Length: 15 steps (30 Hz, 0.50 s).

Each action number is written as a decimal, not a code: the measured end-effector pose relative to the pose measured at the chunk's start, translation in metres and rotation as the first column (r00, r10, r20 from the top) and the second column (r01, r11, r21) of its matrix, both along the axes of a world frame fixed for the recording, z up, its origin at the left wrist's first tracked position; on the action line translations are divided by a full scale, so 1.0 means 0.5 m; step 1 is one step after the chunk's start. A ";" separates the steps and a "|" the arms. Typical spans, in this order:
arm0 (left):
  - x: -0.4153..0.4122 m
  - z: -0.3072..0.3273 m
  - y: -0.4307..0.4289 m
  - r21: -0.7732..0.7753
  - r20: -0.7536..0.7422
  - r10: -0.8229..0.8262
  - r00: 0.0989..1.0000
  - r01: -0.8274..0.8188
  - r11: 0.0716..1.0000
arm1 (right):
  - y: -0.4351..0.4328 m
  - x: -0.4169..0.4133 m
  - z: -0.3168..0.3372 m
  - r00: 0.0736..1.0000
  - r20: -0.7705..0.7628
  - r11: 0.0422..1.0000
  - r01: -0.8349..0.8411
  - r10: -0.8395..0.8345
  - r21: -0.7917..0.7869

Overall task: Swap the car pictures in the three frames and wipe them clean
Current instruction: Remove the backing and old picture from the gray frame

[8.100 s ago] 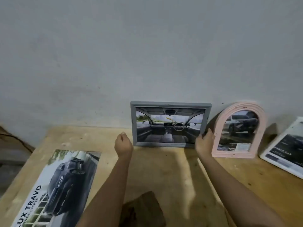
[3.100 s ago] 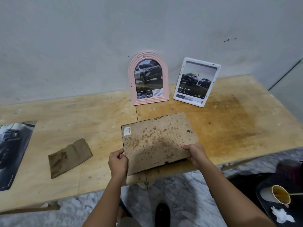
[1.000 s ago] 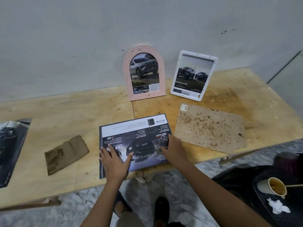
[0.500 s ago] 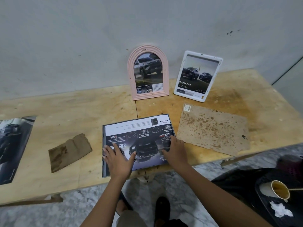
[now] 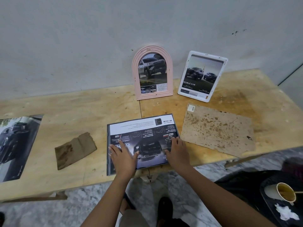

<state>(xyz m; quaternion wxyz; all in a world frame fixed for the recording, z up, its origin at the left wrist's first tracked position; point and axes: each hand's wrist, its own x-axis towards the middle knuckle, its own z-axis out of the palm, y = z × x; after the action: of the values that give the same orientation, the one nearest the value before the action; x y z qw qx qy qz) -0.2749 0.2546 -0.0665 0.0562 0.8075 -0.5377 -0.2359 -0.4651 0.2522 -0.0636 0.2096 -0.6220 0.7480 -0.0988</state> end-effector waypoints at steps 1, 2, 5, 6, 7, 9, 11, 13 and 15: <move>0.002 0.001 -0.001 -0.015 -0.006 0.008 1.000 -0.009 1.000 | -0.001 0.001 0.001 1.000 -0.001 1.000 0.002 -0.002 0.000; 0.004 0.002 -0.002 -0.028 -0.016 0.019 1.000 -0.019 0.999 | -0.003 0.002 0.003 1.000 -0.004 1.000 0.002 -0.002 0.002; 0.009 0.011 -0.007 -0.036 -0.046 0.059 0.997 -0.061 0.997 | -0.009 0.000 0.011 1.000 -0.012 1.000 -0.004 0.004 0.023; 0.012 0.015 -0.010 -0.035 -0.049 0.075 0.996 -0.077 0.996 | -0.013 -0.002 0.016 1.000 -0.014 1.000 -0.003 0.004 0.030; 0.015 0.019 -0.013 -0.039 -0.050 0.091 0.995 -0.093 0.995 | -0.017 -0.003 0.020 1.000 -0.016 0.999 0.002 -0.001 0.033; 0.024 0.024 -0.022 -0.057 -0.056 0.127 0.990 -0.131 0.990 | -0.027 -0.007 0.029 0.999 -0.017 0.999 0.030 -0.029 0.033; 0.032 0.025 -0.031 -0.063 -0.051 0.160 0.986 -0.163 0.985 | -0.036 -0.008 0.034 0.998 -0.007 0.997 0.062 -0.062 0.042; 0.035 0.026 -0.035 -0.059 -0.031 0.165 0.986 -0.166 0.984 | -0.041 -0.010 0.033 0.997 0.011 0.996 0.076 -0.077 0.056; 0.033 0.024 -0.034 -0.056 -0.015 0.144 0.989 -0.145 0.988 | -0.041 -0.011 0.031 0.997 0.016 0.995 0.076 -0.077 0.057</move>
<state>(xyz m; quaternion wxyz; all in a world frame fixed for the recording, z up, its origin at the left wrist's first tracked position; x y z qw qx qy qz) -0.2585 0.2376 -0.0543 0.0991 0.8411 -0.4840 -0.2200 -0.4707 0.2316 -0.0479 0.2298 -0.5857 0.7719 -0.0914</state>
